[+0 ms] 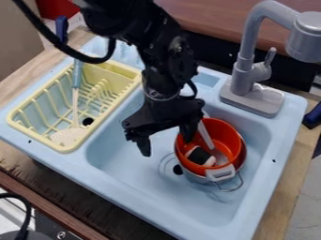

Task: Put the red basket to the sink

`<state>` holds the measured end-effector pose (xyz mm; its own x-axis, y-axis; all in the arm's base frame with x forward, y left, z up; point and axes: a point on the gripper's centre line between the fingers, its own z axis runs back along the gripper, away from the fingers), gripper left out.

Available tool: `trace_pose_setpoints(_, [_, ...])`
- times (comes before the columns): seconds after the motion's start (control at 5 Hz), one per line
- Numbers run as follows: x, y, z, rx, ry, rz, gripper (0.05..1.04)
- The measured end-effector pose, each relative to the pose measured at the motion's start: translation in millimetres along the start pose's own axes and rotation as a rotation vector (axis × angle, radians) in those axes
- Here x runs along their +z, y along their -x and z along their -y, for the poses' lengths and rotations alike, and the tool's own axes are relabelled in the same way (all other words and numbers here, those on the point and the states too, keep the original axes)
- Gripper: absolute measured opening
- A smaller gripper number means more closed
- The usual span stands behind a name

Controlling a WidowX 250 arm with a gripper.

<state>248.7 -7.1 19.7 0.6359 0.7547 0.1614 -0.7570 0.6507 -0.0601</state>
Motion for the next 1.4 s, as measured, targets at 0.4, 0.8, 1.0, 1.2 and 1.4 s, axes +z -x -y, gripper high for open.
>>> trace_pose_setpoints(0.4, [-3.4, 4.2, 5.9, -0.004, -0.002, -0.014, 0.997])
trace_pose_setpoints(0.8, [-5.7, 5.7, 14.8, -0.009, -0.003, -0.007, 0.939])
trace_pose_setpoints(1.0, [-6.9, 4.8, 21.9, -0.004, 0.000, 0.003, 0.658])
trace_pose_setpoints(1.2, [-11.7, 3.1, 24.5, -0.001, -0.012, 0.009, 0.370])
trace_pose_setpoints(1.4, [-10.9, 3.6, 26.7, -0.004, -0.008, 0.010, 0.167])
